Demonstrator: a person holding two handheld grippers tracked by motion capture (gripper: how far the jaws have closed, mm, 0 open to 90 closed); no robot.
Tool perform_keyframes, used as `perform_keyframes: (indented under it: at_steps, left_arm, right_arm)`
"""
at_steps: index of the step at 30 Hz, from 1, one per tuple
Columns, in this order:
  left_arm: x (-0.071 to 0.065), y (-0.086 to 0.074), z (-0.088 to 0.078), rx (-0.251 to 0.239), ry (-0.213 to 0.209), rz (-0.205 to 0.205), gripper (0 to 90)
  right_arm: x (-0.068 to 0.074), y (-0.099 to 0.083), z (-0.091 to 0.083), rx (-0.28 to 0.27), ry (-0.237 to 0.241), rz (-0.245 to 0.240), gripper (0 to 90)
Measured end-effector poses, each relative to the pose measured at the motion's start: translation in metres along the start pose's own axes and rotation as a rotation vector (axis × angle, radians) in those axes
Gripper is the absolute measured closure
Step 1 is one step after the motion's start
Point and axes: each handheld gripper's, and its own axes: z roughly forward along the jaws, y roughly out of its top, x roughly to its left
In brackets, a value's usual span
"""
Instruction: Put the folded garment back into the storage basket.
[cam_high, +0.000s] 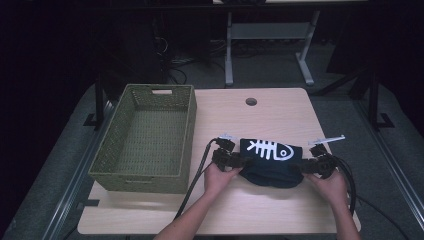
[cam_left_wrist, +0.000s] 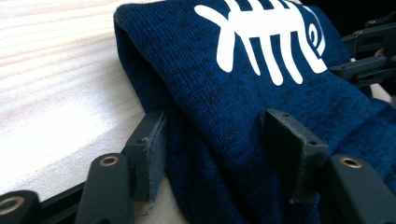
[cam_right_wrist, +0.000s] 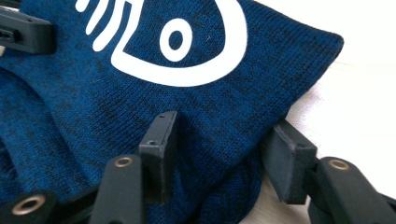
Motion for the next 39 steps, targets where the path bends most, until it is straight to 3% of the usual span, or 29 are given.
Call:
perform_keyframes:
  at_steps: [8, 14, 20, 24, 32, 39]
  left_arm:
    - [0.002, -0.001, 0.003, 0.004, -0.043, -0.028, 56.9]
    - [0.004, -0.001, 0.003, 0.007, -0.057, -0.037, 64.9]
    - [0.0, 0.001, -0.003, 0.0, -0.055, -0.026, 70.1]
    - [-0.003, 0.002, -0.007, 0.002, -0.051, -0.014, 70.4]
    - [-0.01, 0.008, -0.021, -0.029, -0.056, 0.004, 70.4]
    - [-0.018, 0.016, -0.033, -0.05, -0.057, 0.024, 70.4]
  right_arm:
    - [0.005, 0.0, 0.003, 0.002, -0.008, 0.007, 61.5]
    - [0.002, -0.003, 0.004, -0.016, 0.042, 0.052, 70.4]
    - [0.002, -0.007, -0.001, -0.032, 0.084, 0.079, 71.8]
    - [0.006, -0.005, -0.008, -0.049, 0.1, 0.069, 71.9]
    - [0.017, 0.003, -0.024, -0.074, 0.085, 0.024, 71.8]
    - [0.023, 0.008, -0.037, -0.104, 0.09, 0.013, 71.8]
